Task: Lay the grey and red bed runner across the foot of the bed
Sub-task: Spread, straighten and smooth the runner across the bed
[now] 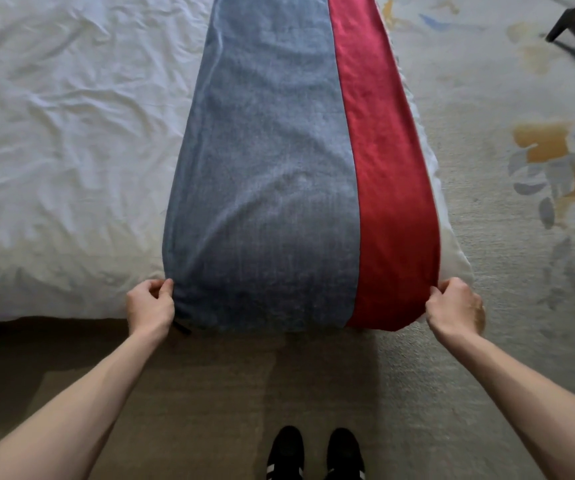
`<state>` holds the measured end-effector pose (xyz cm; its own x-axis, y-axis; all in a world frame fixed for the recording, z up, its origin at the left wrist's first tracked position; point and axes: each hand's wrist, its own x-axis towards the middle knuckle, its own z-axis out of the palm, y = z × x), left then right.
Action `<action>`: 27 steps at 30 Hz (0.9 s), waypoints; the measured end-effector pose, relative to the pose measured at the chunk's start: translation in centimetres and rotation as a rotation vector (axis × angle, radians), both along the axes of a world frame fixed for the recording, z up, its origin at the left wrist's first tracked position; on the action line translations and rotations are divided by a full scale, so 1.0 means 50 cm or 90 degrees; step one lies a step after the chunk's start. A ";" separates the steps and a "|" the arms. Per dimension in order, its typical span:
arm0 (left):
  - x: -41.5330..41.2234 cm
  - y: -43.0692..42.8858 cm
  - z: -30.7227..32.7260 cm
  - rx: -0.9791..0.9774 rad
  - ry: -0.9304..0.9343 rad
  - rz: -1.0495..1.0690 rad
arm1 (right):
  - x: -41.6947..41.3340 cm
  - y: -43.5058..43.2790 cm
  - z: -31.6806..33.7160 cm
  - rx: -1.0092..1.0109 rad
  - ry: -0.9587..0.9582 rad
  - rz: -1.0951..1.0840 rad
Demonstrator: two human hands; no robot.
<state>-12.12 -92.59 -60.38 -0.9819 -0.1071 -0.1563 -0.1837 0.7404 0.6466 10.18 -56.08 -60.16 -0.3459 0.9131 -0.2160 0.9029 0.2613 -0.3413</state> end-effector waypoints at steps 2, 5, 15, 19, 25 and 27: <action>-0.018 0.001 0.008 0.041 0.002 -0.014 | -0.021 0.013 0.009 -0.023 0.048 -0.012; -0.040 -0.007 0.012 0.047 -0.002 -0.012 | -0.047 0.028 0.021 -0.024 0.115 -0.018; -0.037 -0.007 0.009 0.023 -0.027 0.000 | -0.050 0.049 0.026 0.013 0.010 -0.020; -0.022 0.023 0.021 -0.131 0.131 -0.092 | -0.072 0.022 0.036 0.148 0.078 0.013; -0.026 0.113 0.014 -0.367 0.145 -0.497 | -0.118 0.002 0.031 0.212 -0.014 0.509; -0.034 0.122 -0.005 -0.393 0.071 -0.514 | -0.123 0.008 0.012 0.182 -0.083 0.568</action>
